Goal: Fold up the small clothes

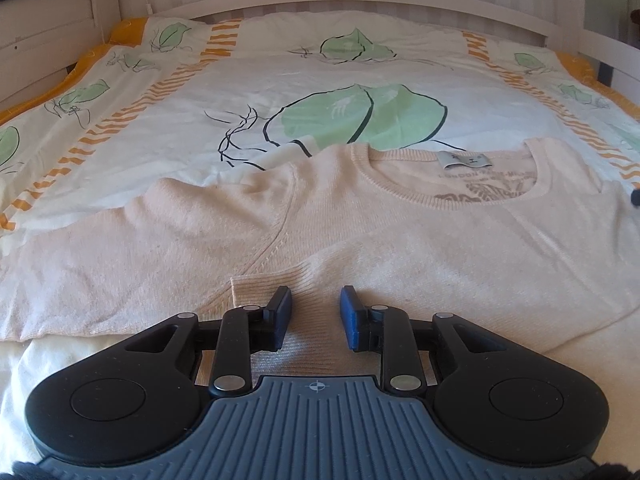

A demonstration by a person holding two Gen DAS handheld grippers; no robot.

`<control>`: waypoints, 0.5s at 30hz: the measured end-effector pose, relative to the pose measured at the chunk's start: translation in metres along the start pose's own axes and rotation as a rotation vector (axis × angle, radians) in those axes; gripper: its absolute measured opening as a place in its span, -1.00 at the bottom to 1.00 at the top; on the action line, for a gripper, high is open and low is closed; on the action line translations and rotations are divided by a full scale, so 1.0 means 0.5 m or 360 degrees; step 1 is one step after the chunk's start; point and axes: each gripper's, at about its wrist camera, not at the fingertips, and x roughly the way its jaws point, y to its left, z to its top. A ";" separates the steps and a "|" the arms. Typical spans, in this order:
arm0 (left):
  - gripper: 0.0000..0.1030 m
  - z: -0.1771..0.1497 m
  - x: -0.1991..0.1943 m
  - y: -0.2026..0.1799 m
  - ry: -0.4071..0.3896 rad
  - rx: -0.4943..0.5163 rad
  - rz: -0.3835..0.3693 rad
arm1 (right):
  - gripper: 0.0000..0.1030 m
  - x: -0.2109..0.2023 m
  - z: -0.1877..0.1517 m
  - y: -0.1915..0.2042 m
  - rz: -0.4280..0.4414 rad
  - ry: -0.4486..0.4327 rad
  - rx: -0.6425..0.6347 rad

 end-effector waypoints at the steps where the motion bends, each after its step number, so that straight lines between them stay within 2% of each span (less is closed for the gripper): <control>1: -0.48 0.000 0.000 0.000 -0.0003 0.0000 0.0002 | 0.83 -0.006 0.003 0.010 0.0036 -0.0022 -0.0015; 4: -0.47 0.000 -0.002 -0.001 -0.0005 -0.0002 0.0004 | 0.83 -0.002 0.009 0.045 0.0132 -0.0035 -0.0069; 7: -0.46 -0.001 -0.004 0.001 -0.0004 -0.0009 -0.0004 | 0.83 0.041 0.002 0.073 0.0011 0.0086 -0.0155; 9: -0.46 -0.002 -0.005 0.005 -0.0005 -0.0020 -0.0015 | 0.90 0.065 -0.009 0.059 -0.0015 0.0132 -0.0098; 11: -0.45 -0.003 -0.006 0.008 -0.0008 -0.0031 -0.0027 | 0.95 0.063 -0.014 0.034 -0.0029 0.0138 0.0013; 13: -0.45 -0.005 -0.006 0.010 -0.0013 -0.0041 -0.0034 | 0.95 0.054 -0.009 0.030 -0.0061 0.0137 0.0013; 15: -0.45 -0.005 -0.006 0.010 -0.0015 -0.0040 -0.0032 | 0.90 0.034 -0.003 0.035 -0.0024 0.0071 0.0011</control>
